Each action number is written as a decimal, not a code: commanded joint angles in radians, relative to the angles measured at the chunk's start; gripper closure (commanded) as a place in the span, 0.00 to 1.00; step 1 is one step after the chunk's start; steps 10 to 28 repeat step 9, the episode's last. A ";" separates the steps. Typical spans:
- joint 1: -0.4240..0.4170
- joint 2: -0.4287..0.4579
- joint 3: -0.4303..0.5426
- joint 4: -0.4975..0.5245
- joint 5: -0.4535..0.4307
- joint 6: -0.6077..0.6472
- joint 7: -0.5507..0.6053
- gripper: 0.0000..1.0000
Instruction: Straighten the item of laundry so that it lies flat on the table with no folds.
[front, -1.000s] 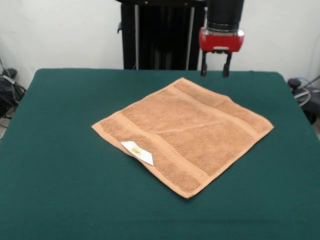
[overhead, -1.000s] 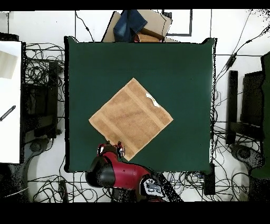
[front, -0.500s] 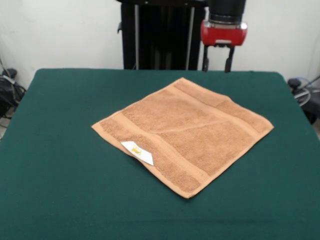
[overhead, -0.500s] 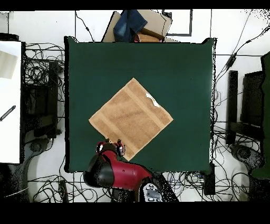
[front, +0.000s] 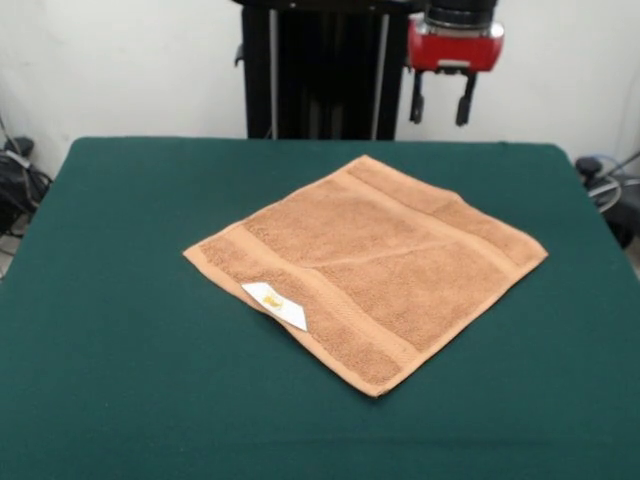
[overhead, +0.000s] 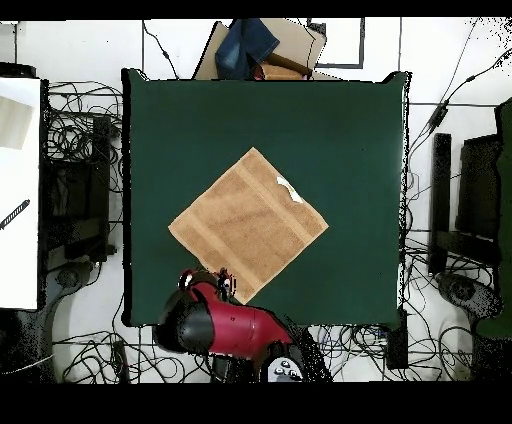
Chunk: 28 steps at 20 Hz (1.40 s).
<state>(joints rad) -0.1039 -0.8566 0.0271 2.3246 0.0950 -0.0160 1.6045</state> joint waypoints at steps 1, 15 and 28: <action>-0.033 0.007 -0.021 -0.096 0.013 0.066 0.150 0.00; -0.033 0.026 -0.024 -0.111 0.005 0.062 0.146 0.00; -0.033 0.026 -0.024 -0.111 0.005 0.062 0.146 0.00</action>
